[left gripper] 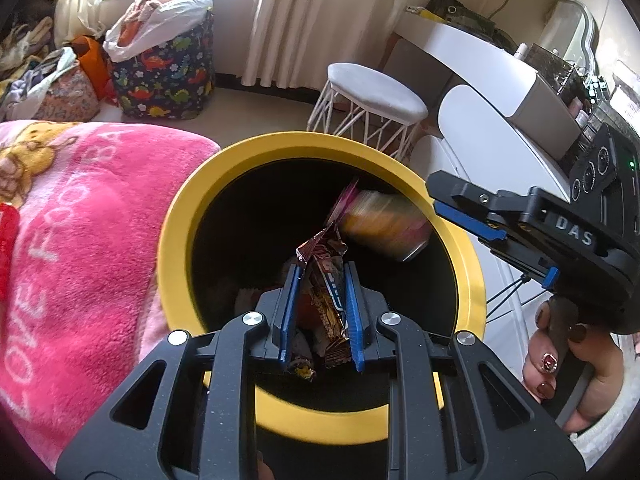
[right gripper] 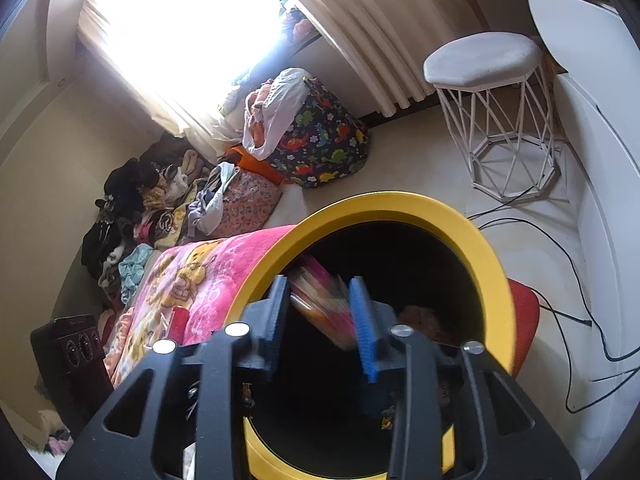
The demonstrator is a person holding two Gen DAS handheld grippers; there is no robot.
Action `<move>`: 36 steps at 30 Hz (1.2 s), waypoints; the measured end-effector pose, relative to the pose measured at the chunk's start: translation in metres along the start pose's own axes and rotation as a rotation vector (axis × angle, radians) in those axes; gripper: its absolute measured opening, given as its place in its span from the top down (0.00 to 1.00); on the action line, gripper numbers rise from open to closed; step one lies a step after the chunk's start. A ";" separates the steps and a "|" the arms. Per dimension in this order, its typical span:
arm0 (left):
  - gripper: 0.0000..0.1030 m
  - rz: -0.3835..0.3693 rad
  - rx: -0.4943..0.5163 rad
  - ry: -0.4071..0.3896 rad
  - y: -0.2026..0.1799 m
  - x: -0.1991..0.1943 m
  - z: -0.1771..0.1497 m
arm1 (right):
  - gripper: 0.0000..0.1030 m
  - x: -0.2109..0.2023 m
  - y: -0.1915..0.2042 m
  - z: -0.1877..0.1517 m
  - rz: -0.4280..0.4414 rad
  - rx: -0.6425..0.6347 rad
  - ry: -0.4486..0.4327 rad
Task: Collect trash
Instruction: 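Open both tools to drop the brown and purple wrappers into the bin, then move both tools back over the yellow wrapper and red container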
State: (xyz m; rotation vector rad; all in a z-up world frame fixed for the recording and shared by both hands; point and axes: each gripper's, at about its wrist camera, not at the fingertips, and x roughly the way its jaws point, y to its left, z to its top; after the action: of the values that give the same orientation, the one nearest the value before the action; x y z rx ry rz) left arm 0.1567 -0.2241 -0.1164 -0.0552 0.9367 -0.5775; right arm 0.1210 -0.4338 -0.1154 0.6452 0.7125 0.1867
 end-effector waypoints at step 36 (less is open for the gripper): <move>0.11 0.268 -0.090 -0.336 0.084 -0.124 -0.002 | 0.17 0.025 0.124 -0.016 0.046 -0.332 -0.010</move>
State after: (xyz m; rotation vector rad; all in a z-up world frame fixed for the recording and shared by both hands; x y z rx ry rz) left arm 0.1363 -0.0913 -0.0502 -0.1023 0.6281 -0.2659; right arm 0.1357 -0.3191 -0.0625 0.3449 0.6395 0.3362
